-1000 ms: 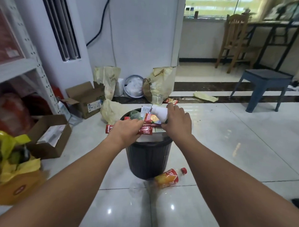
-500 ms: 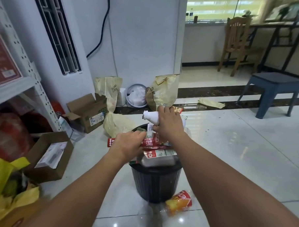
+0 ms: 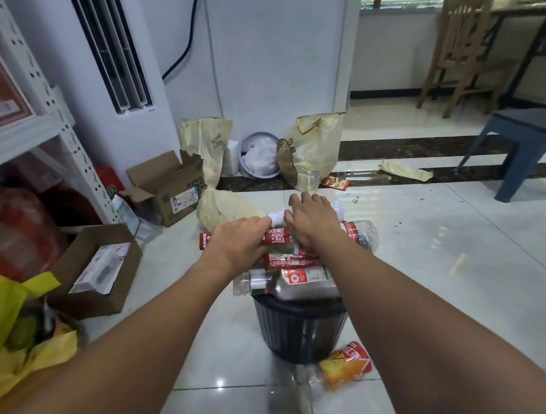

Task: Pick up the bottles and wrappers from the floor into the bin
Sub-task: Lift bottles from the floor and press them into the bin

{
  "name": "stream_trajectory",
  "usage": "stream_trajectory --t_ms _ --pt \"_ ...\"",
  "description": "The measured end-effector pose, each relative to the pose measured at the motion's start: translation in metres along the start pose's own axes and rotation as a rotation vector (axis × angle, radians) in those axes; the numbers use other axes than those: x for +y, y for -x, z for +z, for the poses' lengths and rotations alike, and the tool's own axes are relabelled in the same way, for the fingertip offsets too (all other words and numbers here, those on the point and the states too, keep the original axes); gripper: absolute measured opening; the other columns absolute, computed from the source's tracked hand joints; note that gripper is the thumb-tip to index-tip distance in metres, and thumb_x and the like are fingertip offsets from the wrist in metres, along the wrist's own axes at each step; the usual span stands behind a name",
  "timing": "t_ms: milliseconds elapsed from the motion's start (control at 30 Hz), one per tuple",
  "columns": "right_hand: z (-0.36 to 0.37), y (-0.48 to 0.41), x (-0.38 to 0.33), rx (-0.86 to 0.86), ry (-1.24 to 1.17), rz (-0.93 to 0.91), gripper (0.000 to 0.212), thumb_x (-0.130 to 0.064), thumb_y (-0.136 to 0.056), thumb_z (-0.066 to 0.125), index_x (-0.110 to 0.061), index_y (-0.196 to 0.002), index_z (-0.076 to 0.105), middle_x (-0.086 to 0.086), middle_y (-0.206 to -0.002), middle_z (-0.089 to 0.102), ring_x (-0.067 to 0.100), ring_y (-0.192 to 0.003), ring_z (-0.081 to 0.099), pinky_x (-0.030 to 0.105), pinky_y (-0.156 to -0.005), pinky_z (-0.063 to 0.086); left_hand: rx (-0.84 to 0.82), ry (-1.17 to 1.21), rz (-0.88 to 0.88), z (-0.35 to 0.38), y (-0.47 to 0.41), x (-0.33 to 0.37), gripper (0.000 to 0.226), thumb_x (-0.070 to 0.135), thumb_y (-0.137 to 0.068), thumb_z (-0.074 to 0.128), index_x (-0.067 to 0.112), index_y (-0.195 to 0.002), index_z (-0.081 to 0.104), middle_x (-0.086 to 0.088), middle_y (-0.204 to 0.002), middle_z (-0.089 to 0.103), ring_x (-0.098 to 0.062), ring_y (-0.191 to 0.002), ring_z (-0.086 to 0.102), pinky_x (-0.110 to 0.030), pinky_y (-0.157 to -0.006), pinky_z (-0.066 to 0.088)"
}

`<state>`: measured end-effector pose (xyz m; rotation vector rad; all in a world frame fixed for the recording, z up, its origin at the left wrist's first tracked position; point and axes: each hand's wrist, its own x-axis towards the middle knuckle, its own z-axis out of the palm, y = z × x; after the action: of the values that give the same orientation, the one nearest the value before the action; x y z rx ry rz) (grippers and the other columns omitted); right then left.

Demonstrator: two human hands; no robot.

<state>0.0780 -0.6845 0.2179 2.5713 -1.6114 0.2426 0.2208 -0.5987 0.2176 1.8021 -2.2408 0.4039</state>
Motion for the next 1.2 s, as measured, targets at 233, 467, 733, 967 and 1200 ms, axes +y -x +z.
stream_trajectory --t_ms 233,467,733,967,1200 --pt "0.006 -0.006 0.000 -0.091 -0.013 0.060 0.053 -0.043 -0.102 0.017 -0.014 -0.138 0.043 0.013 -0.139 0.046 0.028 -0.132 0.037 0.047 -0.116 0.007 0.000 0.013 0.000 0.003 0.001 -0.001 0.028 0.042 -0.088 0.054 0.021 -0.106 0.048 0.003 -0.104 0.061 -0.019 -0.095 0.057 -0.028 -0.064 0.038" --pt "-0.003 -0.001 -0.003 0.019 -0.008 0.017 0.047 -0.040 -0.101 0.023 -0.017 -0.137 0.044 0.009 -0.136 0.050 0.026 -0.128 0.041 0.044 -0.112 0.018 0.012 0.045 -0.025 -0.004 0.002 0.005 0.024 0.041 -0.087 0.053 0.023 -0.100 0.046 0.002 -0.099 0.060 -0.019 -0.092 0.056 -0.029 -0.062 0.029" --pt "-0.016 0.026 0.009 0.136 -0.087 0.013 0.047 -0.036 -0.098 0.032 -0.019 -0.142 0.038 0.008 -0.134 0.053 0.027 -0.123 0.046 0.038 -0.107 0.026 0.004 0.036 -0.032 -0.015 0.005 0.014 0.022 0.043 -0.088 0.050 0.024 -0.095 0.041 0.003 -0.097 0.059 -0.019 -0.089 0.054 -0.030 -0.064 0.034" --pt "-0.033 0.062 0.032 0.156 -0.111 0.054 0.048 -0.034 -0.095 0.038 -0.021 -0.141 0.039 0.007 -0.133 0.053 0.027 -0.119 0.050 0.039 -0.100 0.033 -0.125 0.100 -0.021 -0.021 0.002 0.039 0.026 0.043 -0.086 0.048 0.021 -0.096 0.040 -0.001 -0.098 0.055 -0.020 -0.086 0.048 -0.034 -0.073 0.035" --pt "-0.050 0.081 0.061 0.211 -0.052 0.122 0.046 -0.036 -0.095 0.038 -0.022 -0.139 0.041 0.008 -0.129 0.055 0.027 -0.116 0.052 0.040 -0.097 0.036 -0.153 0.051 0.029 -0.024 -0.022 0.059 0.032 0.043 -0.090 0.044 0.016 -0.107 0.040 -0.004 -0.107 0.052 -0.019 -0.092 0.043 -0.034 -0.081 0.033"
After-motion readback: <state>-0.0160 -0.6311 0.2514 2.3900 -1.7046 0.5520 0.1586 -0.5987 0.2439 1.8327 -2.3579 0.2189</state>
